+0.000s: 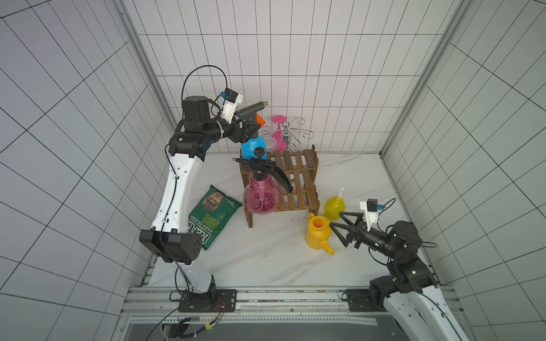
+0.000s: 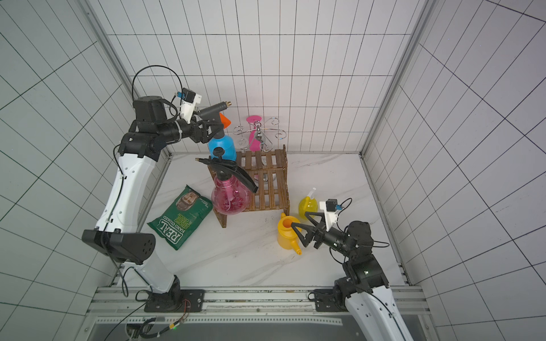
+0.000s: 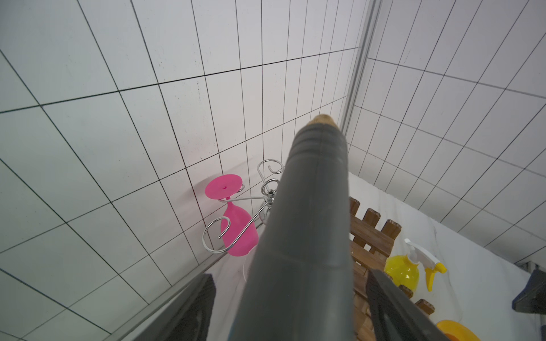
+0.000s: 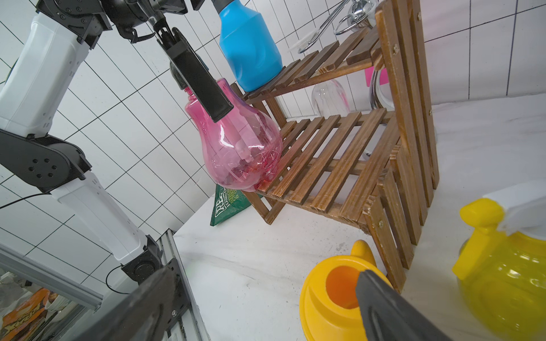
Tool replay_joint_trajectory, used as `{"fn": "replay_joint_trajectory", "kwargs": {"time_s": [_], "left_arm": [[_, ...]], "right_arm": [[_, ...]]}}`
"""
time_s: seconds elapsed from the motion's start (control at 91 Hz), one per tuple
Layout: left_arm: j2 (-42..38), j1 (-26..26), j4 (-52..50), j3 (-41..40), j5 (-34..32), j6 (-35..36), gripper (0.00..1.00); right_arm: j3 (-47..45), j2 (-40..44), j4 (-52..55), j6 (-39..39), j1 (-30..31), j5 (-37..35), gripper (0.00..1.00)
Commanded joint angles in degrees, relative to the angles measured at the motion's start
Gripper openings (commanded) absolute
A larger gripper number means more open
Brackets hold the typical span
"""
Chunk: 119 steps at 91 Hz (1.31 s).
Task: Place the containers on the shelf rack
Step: 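Place the container on the shelf, then pick up a container from the center of the board.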
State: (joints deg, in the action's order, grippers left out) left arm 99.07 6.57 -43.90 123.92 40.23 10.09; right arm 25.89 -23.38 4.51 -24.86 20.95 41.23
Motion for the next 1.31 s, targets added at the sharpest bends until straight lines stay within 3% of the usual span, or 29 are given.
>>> {"fn": "replay_joint_trajectory", "kwargs": {"time_s": [0.0, 0.418, 0.638, 0.879, 1.132, 1.297], "left_arm": [[-2.6, -0.5, 2.2, -0.3, -0.3, -1.5, 0.98], [-7.4, -2.9, 6.5, 0.4, 0.4, -7.0, 0.98], [-17.4, -9.0, 18.3, -4.8, -5.8, -24.8, 0.98], [-40.7, -9.7, 31.9, -34.1, -7.8, -42.5, 0.98], [-66.5, -9.7, 33.8, -62.8, -10.7, -49.7, 0.98], [-78.0, -9.6, 34.3, -76.7, -6.4, -56.3, 0.98]], "right_arm": [[-0.7, 0.6, -1.4, -0.3, -0.6, 0.9, 0.99], [-0.7, 0.6, -1.4, -0.3, -0.6, 1.0, 0.99], [-0.5, 1.0, -1.2, 0.1, -0.6, 0.6, 0.99], [0.3, 4.5, 0.8, 1.3, -0.6, -0.3, 0.99], [0.8, 8.8, 4.4, 2.4, -0.6, -2.7, 0.99], [1.2, 9.6, 6.8, 3.3, -0.6, -5.9, 0.99]]}}
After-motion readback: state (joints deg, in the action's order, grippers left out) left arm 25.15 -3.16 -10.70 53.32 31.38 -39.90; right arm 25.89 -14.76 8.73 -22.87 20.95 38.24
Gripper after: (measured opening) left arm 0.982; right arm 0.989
